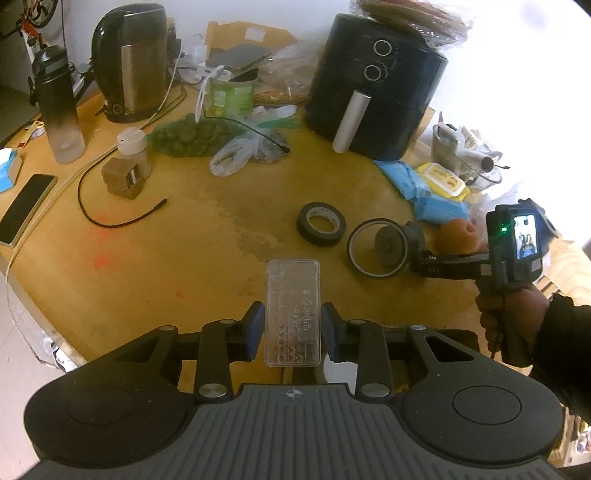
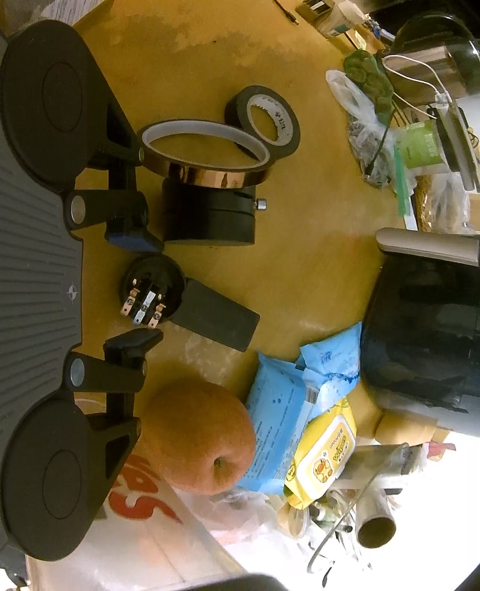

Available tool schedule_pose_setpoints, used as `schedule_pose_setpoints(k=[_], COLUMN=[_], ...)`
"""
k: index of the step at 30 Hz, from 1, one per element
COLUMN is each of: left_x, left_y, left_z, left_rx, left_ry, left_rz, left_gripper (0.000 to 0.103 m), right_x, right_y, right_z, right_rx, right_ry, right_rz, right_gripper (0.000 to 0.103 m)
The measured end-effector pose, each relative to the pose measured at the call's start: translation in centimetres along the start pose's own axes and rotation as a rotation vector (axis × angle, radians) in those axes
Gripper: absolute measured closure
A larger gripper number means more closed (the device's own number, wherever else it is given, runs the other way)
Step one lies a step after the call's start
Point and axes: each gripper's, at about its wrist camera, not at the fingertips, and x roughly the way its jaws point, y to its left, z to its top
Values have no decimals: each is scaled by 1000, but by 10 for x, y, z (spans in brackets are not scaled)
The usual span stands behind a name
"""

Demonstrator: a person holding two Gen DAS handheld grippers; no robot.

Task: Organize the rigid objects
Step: 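Close the right tool on the black pronged plug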

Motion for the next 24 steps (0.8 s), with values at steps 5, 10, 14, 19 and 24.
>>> schedule_pose_setpoints(k=[5, 10, 14, 19, 24], left_x=[0, -1, -1, -2, -5], left_y=[-5, -9, -7, -6, -8], left_z=[0, 0, 0, 0, 3], left_rx=[23, 41, 50, 54, 65], left_ry=[-1, -2, -3, -8, -24], left_rz=[-18, -30, -39, -49, -63], left_gripper=[70, 70, 70, 70, 70], right_x=[-15, -33, -51, -74, -96], right_y=[-3, -3, -3, -1, 1], right_z=[-2, -4, -7, -13, -19], right_rx=[28, 57, 86, 107, 130], right_ry=[-16, -35, -57, -90, -116], right_rz=[16, 32, 48, 63, 83], right_gripper=[57, 57, 57, 57, 57])
